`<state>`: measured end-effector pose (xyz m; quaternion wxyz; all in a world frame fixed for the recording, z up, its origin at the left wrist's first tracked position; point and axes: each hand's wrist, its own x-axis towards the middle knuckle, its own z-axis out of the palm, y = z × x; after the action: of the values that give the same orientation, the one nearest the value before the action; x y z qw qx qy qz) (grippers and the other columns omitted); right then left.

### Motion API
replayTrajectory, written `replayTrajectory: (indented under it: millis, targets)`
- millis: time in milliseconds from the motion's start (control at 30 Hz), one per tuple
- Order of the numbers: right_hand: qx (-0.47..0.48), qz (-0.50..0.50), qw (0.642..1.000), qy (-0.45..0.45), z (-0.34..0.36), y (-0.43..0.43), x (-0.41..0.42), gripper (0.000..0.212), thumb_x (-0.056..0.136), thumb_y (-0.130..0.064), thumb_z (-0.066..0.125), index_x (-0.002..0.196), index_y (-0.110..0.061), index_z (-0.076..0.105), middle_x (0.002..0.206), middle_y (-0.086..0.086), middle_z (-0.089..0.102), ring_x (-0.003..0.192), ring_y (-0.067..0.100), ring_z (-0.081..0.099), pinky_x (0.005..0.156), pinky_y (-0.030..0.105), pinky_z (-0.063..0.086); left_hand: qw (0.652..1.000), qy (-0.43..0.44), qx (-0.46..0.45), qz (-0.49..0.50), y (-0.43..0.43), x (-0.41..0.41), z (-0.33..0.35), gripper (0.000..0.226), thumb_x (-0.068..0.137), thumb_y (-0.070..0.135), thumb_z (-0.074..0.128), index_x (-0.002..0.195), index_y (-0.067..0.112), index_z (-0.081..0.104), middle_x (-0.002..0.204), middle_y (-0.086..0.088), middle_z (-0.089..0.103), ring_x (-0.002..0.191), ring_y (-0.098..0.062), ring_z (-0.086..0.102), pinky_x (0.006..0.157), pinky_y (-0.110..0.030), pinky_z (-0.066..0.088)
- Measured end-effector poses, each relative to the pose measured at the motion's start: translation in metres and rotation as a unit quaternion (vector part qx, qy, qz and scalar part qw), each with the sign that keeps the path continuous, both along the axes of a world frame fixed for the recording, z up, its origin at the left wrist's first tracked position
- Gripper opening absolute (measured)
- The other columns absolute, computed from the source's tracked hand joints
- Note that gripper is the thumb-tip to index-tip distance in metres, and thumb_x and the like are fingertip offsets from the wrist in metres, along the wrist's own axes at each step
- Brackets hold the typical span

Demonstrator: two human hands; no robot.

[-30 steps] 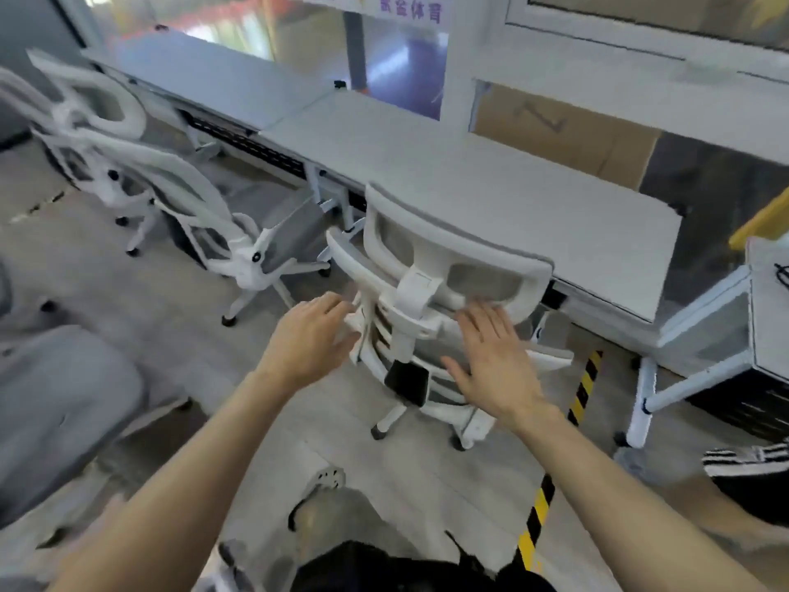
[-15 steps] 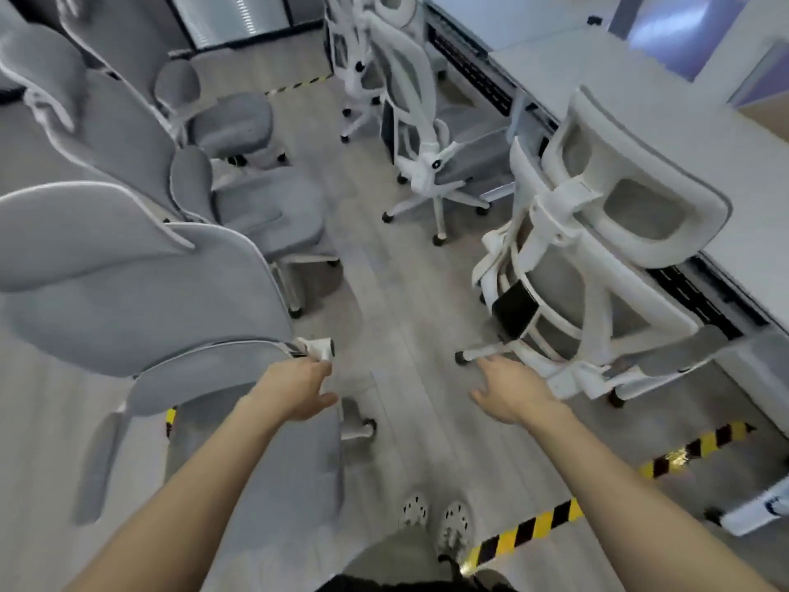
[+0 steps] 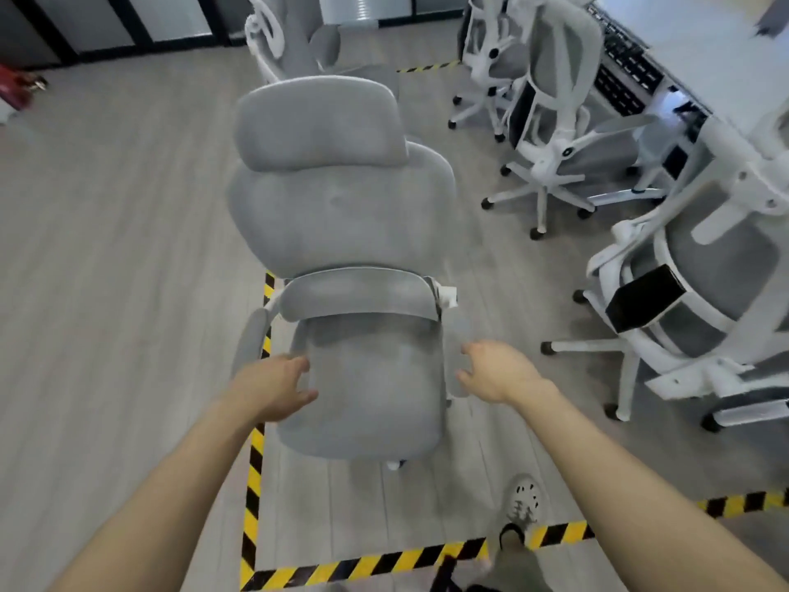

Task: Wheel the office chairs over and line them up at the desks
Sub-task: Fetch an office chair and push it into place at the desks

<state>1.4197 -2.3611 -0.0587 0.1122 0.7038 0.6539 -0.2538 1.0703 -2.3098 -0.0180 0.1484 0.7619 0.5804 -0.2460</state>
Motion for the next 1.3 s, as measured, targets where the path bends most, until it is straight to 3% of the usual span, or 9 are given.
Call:
replayTrajectory:
  millis: [200,400,600,800,967,1067,1200,1300]
  targets:
    - [-0.011,0.05,0.999,0.014,0.002,-0.007,-0.186,0.055,0.109,-0.047,0.057,0.149,-0.009,0.058,0.151,0.016,0.061,0.142,0.036,0.056,0.114,0.043,0.049,0.999,-0.003,-0.043,0.028,-0.032,-0.167,-0.004,0.063,0.103,0.067,0.058,0.153,0.029,0.055,0.148,0.002,0.064,0.134,-0.025,0.064,0.107,-0.044,0.056]
    - [-0.002,0.065,0.998,-0.002,0.001,0.038,-0.312,0.056,0.108,-0.049,0.056,0.15,-0.012,0.058,0.151,0.015,0.061,0.141,0.036,0.057,0.116,0.045,0.049,0.999,0.008,-0.026,-0.016,-0.006,-0.268,-0.004,0.057,0.108,0.059,0.057,0.156,0.029,0.051,0.146,-0.001,0.061,0.13,-0.027,0.065,0.102,-0.04,0.056]
    - [0.019,0.074,0.997,-0.004,-0.016,0.141,-0.414,0.05,0.107,-0.046,0.059,0.143,-0.012,0.061,0.142,0.013,0.062,0.134,0.036,0.062,0.108,0.044,0.052,0.999,0.001,-0.013,-0.03,0.094,-0.36,-0.014,0.059,0.109,0.058,0.054,0.156,0.023,0.051,0.145,-0.004,0.061,0.128,-0.031,0.065,0.098,-0.041,0.056]
    - [0.012,0.026,0.999,0.019,-0.021,0.271,-0.509,0.05,0.106,-0.045,0.057,0.143,-0.011,0.062,0.143,0.013,0.063,0.129,0.038,0.065,0.105,0.048,0.057,0.997,0.036,-0.026,-0.058,0.236,-0.45,-0.008,0.06,0.11,0.055,0.055,0.159,0.021,0.048,0.152,-0.005,0.059,0.133,-0.031,0.063,0.104,-0.042,0.053]
    - [0.046,-0.066,0.997,-0.001,0.003,0.346,-0.523,0.048,0.107,-0.044,0.055,0.14,-0.013,0.064,0.14,0.011,0.065,0.125,0.037,0.066,0.102,0.045,0.057,0.995,0.021,-0.014,-0.098,0.355,-0.478,0.002,0.059,0.111,0.055,0.053,0.159,0.023,0.047,0.153,-0.002,0.057,0.132,-0.028,0.064,0.102,-0.041,0.054]
    - [0.099,-0.181,0.978,-0.021,0.015,0.378,-0.509,0.037,0.105,-0.04,0.056,0.126,-0.011,0.066,0.128,0.011,0.068,0.113,0.036,0.069,0.088,0.043,0.057,0.988,0.016,-0.008,-0.155,0.431,-0.474,-0.003,0.059,0.11,0.057,0.052,0.159,0.024,0.047,0.151,0.0,0.058,0.13,-0.028,0.065,0.103,-0.043,0.056]
    - [0.161,-0.343,0.924,-0.052,0.03,0.407,-0.493,0.046,0.106,-0.057,0.058,0.104,-0.011,0.061,0.099,0.008,0.064,0.095,0.036,0.067,0.075,0.042,0.051,0.967,0.011,0.006,-0.255,0.526,-0.441,-0.008,0.055,0.111,0.057,0.051,0.156,0.025,0.049,0.15,0.001,0.058,0.13,-0.026,0.065,0.1,-0.04,0.055]
    - [0.181,-0.489,0.851,-0.064,0.042,0.42,-0.486,0.068,0.101,-0.076,0.054,0.087,-0.01,0.057,0.076,0.002,0.052,0.078,0.034,0.058,0.067,0.039,0.043,0.943,-0.002,-0.001,-0.333,0.587,-0.408,-0.011,0.054,0.108,0.059,0.054,0.152,0.027,0.054,0.144,0.001,0.061,0.124,-0.027,0.067,0.102,-0.044,0.058]
